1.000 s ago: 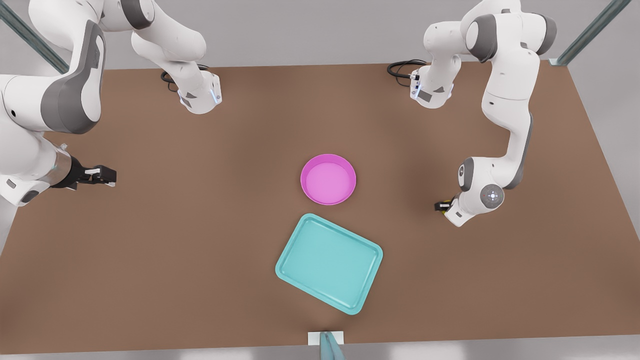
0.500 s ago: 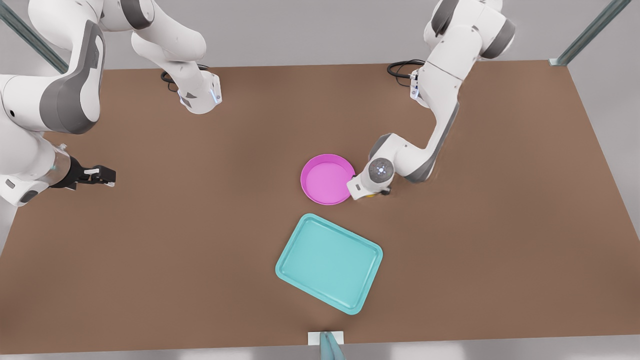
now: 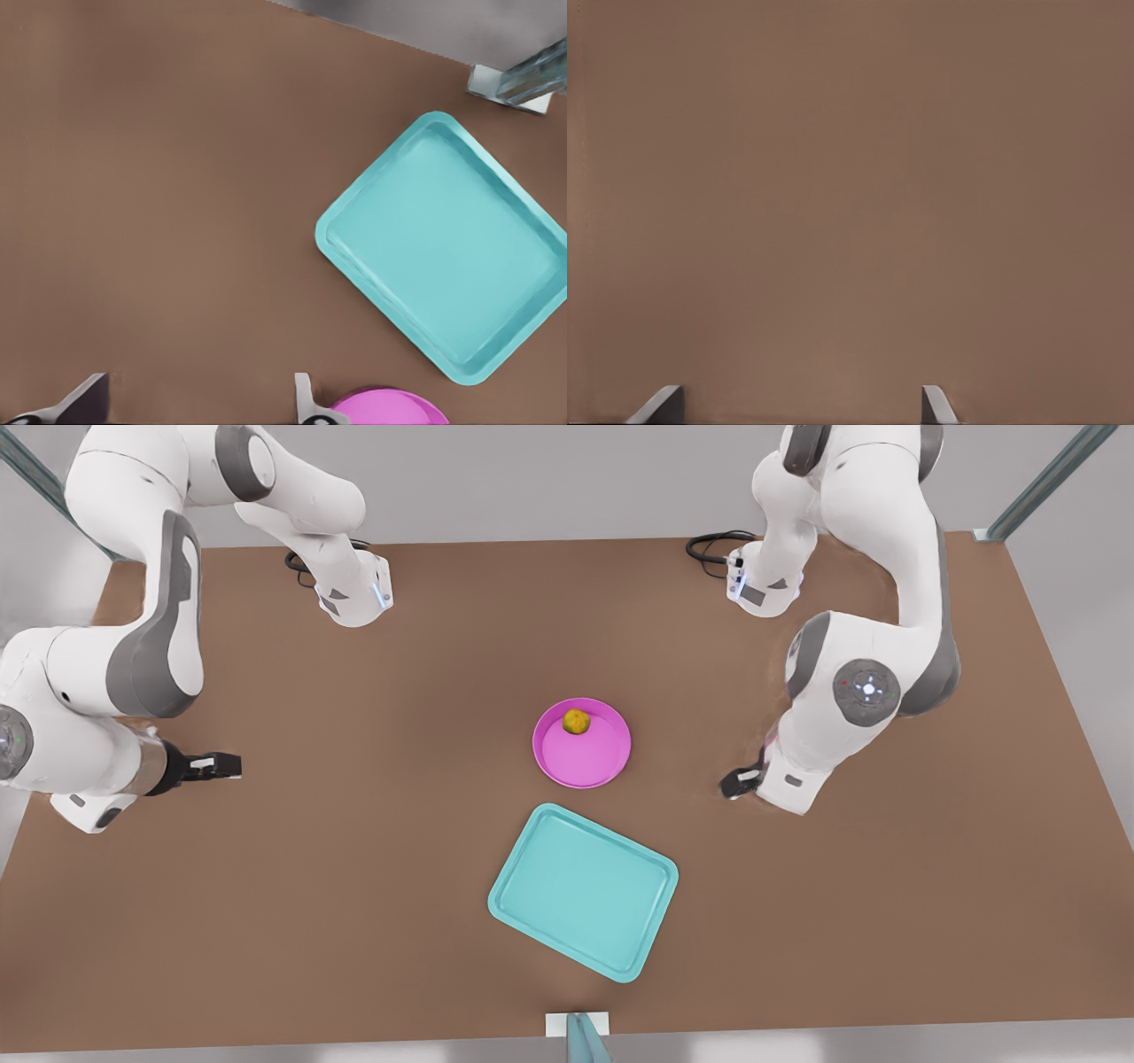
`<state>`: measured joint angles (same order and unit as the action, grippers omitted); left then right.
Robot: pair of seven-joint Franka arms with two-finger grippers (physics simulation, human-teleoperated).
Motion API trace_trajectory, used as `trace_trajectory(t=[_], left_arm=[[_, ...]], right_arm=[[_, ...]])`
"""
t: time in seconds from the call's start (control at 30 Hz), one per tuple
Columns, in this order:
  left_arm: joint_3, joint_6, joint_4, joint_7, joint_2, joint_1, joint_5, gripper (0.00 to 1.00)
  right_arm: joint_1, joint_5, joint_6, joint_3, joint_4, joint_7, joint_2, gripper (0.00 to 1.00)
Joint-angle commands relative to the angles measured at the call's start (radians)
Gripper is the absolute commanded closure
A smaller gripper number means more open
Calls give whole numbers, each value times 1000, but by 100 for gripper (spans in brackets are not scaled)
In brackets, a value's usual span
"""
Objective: Place the orange on the plate with the left arm and the plate on the tray with the right arm
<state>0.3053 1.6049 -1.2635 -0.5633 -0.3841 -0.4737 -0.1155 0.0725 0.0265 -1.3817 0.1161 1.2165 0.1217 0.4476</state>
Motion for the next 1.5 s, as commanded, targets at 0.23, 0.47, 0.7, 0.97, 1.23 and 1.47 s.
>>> trace_trajectory(t=[0.23,0.47,0.7,0.97,1.23,1.47], left_arm=[[-390,-287,-82,433,157,474,91,0],[-393,-263,-82,438,129,446,41,0],[-391,-269,-99,439,131,443,50,0],[-391,-272,-113,438,125,443,50,0],[-391,-269,-113,438,122,445,50,0],[-391,-278,-113,438,123,443,50,0]], right_arm=[[-234,-418,-488,13,325,-326,114,0],[-301,-602,-885,160,596,-373,79,0],[-379,-720,-1208,275,729,-284,155,0],[-410,-717,-1232,273,722,-278,180,0],[-415,-708,-1228,272,756,-175,178,0],[-431,-708,-1183,272,749,-162,195,0]])
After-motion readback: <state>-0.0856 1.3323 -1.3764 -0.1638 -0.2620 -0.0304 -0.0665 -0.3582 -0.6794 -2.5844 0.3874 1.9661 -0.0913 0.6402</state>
